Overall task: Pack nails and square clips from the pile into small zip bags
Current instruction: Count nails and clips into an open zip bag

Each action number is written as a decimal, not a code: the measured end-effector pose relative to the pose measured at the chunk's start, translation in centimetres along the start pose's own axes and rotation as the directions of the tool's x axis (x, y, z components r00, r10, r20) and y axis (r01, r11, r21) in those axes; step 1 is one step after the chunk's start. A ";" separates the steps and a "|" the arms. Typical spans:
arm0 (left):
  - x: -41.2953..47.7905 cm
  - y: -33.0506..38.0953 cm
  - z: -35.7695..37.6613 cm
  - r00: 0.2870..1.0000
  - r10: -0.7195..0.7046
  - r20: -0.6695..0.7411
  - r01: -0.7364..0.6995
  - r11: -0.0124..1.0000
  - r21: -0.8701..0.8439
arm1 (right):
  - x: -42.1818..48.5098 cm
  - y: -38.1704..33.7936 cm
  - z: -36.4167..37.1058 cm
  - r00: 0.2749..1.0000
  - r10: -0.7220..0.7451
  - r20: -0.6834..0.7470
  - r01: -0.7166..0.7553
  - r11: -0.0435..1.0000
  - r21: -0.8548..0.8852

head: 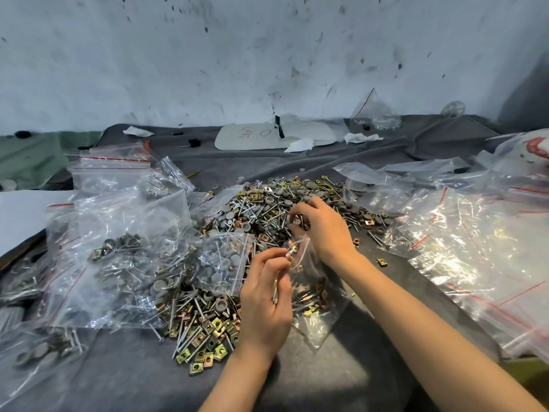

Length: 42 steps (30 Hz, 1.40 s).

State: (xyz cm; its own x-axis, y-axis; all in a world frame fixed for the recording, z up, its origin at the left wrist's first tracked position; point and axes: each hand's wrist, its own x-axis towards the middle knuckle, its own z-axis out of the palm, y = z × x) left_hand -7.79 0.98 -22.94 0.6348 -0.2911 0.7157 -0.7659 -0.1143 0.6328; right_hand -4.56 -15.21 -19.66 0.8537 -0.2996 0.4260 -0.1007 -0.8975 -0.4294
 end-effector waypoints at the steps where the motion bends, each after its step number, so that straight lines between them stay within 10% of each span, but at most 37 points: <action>1: 0.0 0.0 0.0 1.000 -0.004 0.001 0.004 1.000 -0.001 | -0.1 -0.1 -0.6 1.000 0.019 -0.003 -0.019 0.996 0.088; 6: -0.1 -0.2 -0.2 1.000 -0.009 0.001 0.009 1.000 0.003 | -1.5 -1.8 -4.9 0.975 -0.098 0.198 -0.033 0.821 0.569; 17: -0.1 0.2 -0.3 1.000 -0.014 0.026 0.014 1.000 0.011 | -4.0 -0.5 -7.0 0.924 -0.182 0.338 -0.011 0.868 0.497; 42: 4.7 4.4 -3.1 0.965 -0.214 0.155 0.254 0.910 -0.329 | -6.7 1.9 -12.6 0.985 -0.167 0.038 0.088 0.684 0.725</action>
State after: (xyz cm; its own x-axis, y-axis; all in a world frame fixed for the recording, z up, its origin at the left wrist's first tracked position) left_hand -7.87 2.03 -15.88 0.7600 -0.4036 0.5095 -0.5015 0.1344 0.8546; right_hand -16.92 -18.97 -13.32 0.8771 -0.1329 0.4615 0.3768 -0.4054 -0.8329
